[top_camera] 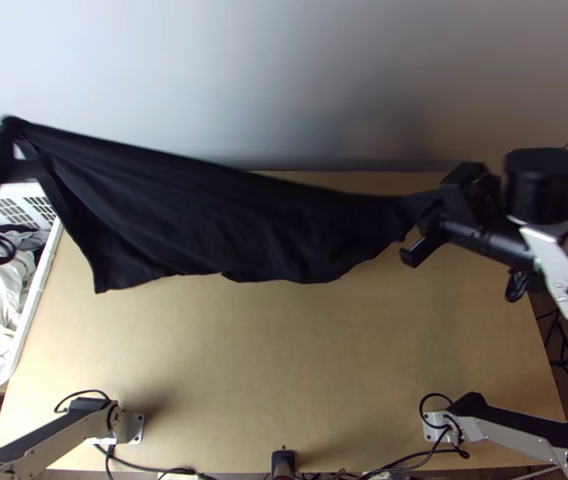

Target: Fold the t-shirt

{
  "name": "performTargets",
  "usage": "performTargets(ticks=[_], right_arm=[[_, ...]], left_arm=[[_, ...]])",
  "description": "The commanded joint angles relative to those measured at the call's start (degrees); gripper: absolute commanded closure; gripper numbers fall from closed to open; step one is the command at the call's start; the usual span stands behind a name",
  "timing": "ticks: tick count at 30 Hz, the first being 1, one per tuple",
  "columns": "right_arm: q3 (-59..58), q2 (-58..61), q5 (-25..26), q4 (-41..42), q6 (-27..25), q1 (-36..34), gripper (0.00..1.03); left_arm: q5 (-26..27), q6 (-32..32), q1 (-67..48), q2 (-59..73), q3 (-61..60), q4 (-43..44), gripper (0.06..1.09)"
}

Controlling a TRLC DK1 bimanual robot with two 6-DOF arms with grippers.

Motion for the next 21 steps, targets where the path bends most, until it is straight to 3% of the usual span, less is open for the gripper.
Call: performTargets(ticks=[1,21], right_arm=[[9.7,0.7,1.4,-0.7,-1.4,0.6,1.0],[19.8,-8.2,7.3,2.2,-2.3,0.8,1.0]], left_arm=[[-0.9,2.3,0.7,-3.4,2.4,7.0,1.05],[0.2,5.2,-0.6,-18.5,-0.5,9.8,1.05]])
